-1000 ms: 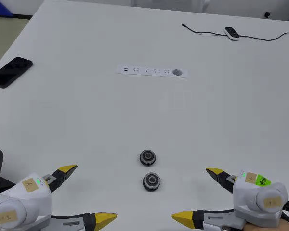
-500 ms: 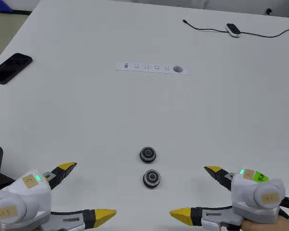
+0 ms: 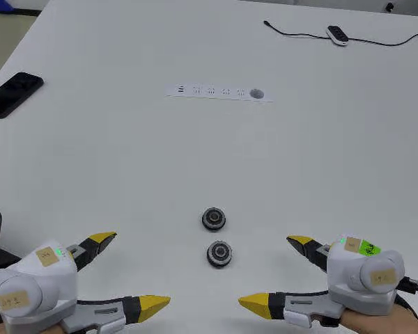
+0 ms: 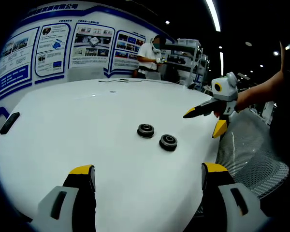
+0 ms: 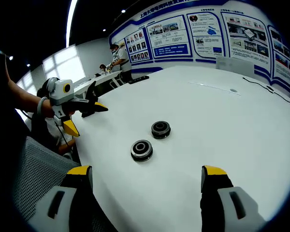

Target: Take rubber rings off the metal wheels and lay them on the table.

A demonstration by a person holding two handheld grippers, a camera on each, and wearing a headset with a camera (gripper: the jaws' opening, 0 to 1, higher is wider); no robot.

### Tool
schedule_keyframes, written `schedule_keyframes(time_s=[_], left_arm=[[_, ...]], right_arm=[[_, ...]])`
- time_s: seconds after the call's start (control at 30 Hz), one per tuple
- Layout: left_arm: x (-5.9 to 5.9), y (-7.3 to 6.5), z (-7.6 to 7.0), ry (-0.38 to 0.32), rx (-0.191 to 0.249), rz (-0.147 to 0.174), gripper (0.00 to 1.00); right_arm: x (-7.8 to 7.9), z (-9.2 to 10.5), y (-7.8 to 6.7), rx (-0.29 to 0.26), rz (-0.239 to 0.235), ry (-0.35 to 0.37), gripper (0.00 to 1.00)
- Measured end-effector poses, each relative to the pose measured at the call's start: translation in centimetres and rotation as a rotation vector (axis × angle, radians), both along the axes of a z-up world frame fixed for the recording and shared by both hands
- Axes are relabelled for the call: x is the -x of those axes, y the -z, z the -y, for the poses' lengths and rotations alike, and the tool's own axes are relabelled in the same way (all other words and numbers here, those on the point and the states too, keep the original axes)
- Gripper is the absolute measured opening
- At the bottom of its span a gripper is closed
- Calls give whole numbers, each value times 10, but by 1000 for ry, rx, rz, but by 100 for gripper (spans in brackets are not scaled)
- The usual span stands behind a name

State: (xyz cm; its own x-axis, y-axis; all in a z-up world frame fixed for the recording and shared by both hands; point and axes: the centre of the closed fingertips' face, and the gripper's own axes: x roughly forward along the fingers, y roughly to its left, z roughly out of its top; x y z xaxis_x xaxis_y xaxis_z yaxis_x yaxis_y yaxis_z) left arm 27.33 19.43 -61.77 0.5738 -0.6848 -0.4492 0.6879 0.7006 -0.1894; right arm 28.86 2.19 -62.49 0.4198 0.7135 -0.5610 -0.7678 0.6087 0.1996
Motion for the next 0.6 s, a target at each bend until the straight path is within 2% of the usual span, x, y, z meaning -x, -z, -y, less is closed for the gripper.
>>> schedule_keyframes(time_s=[0.6], left_arm=[[-5, 0, 12, 28, 6, -24, 79]], right_arm=[[-1, -16, 2, -34, -44, -5, 87]])
